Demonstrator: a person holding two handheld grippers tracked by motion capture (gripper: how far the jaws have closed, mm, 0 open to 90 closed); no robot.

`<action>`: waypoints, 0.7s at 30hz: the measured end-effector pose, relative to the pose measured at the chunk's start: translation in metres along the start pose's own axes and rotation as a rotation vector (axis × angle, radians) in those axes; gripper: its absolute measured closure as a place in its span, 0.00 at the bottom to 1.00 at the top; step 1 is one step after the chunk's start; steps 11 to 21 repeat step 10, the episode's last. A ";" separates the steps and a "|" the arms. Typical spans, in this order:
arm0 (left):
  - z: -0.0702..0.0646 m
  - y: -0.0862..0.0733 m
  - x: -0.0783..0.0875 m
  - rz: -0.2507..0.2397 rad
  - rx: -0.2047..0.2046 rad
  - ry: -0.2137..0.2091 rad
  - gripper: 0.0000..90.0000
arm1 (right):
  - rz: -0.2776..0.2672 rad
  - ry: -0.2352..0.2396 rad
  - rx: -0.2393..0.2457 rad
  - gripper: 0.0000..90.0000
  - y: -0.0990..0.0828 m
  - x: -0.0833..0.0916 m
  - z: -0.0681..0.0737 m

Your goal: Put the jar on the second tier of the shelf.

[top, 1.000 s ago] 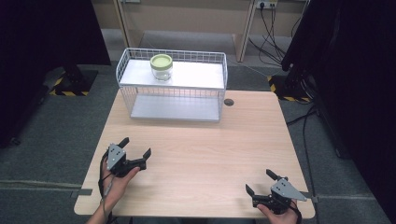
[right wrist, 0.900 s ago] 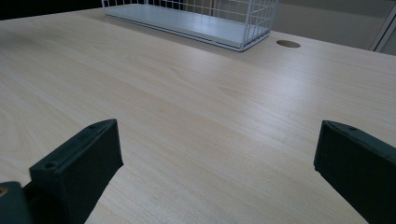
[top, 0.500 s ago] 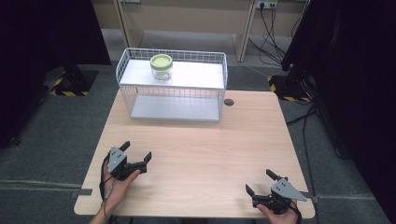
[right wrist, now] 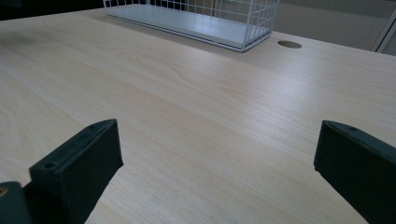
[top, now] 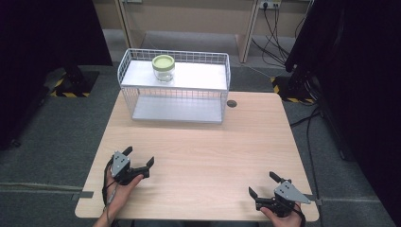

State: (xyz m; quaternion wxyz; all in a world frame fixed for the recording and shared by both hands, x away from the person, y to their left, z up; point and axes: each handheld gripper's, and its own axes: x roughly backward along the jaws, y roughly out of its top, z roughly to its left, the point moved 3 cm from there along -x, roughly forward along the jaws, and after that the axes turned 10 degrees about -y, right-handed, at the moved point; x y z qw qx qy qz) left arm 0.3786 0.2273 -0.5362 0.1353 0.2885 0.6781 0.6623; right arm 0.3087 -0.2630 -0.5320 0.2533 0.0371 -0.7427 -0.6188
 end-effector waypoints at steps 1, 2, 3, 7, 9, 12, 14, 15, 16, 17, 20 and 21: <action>0.000 0.000 0.000 -0.001 0.002 0.001 0.01 | 0.000 0.001 0.000 0.01 0.000 0.000 0.000; 0.000 0.000 0.000 -0.002 0.003 0.001 0.01 | 0.000 0.001 0.000 0.01 0.000 0.000 0.000; 0.000 0.000 0.000 -0.003 0.003 0.002 0.01 | 0.000 0.002 0.001 0.01 0.000 0.000 0.000; 0.000 0.000 0.001 -0.008 0.002 0.008 0.01 | -0.001 0.001 0.000 0.01 0.000 0.000 0.000; 0.000 0.000 0.001 -0.010 0.002 0.006 0.01 | 0.000 0.001 0.000 0.01 0.000 0.000 0.000; 0.000 0.000 0.001 -0.010 0.003 0.004 0.01 | 0.000 0.002 0.000 0.01 0.000 0.000 0.000; 0.000 0.000 0.001 -0.010 0.003 0.004 0.01 | 0.000 0.002 0.000 0.01 0.000 0.000 0.000; 0.000 0.000 0.001 -0.010 0.003 0.004 0.01 | 0.000 0.002 0.000 0.01 0.000 0.000 0.000; 0.000 0.000 0.001 -0.010 0.003 0.004 0.01 | 0.000 0.002 0.000 0.01 0.000 0.000 0.000; 0.000 0.000 0.001 -0.010 0.003 0.004 0.01 | 0.000 0.002 0.000 0.01 0.000 0.000 0.000; 0.000 0.000 0.001 -0.010 0.003 0.004 0.01 | 0.000 0.002 0.000 0.01 0.000 0.000 0.000; 0.000 0.000 0.001 -0.010 0.003 0.004 0.01 | 0.000 0.002 0.000 0.01 0.000 0.000 0.000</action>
